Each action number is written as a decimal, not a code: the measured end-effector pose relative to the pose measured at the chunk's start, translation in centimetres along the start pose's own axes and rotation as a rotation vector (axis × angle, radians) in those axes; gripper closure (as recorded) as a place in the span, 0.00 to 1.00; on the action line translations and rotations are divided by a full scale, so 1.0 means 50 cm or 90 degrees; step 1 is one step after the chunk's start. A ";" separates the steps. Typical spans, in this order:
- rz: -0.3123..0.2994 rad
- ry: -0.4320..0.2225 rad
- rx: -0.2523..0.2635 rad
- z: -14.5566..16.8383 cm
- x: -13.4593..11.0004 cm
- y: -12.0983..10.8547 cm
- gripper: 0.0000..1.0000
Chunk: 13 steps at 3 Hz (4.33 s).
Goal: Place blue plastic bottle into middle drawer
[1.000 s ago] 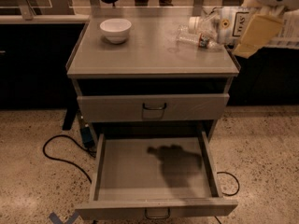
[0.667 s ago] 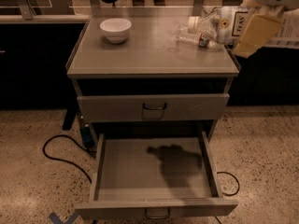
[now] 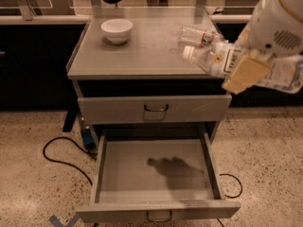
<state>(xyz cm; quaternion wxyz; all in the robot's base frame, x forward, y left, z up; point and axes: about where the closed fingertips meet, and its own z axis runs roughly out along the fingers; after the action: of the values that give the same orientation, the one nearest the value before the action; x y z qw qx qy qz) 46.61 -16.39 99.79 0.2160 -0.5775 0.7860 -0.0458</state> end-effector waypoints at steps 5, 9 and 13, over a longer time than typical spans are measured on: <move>0.189 -0.008 -0.028 0.333 0.116 0.146 1.00; 0.239 -0.044 -0.125 0.552 0.144 0.198 1.00; 0.337 0.028 -0.189 0.841 0.287 0.444 1.00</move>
Offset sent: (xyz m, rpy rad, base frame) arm -0.0337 0.0174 -0.0209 0.1300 -0.0091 -0.0521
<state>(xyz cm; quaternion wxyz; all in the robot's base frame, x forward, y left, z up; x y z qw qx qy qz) 39.99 -14.94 50.59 0.1163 -0.3770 0.9117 0.1149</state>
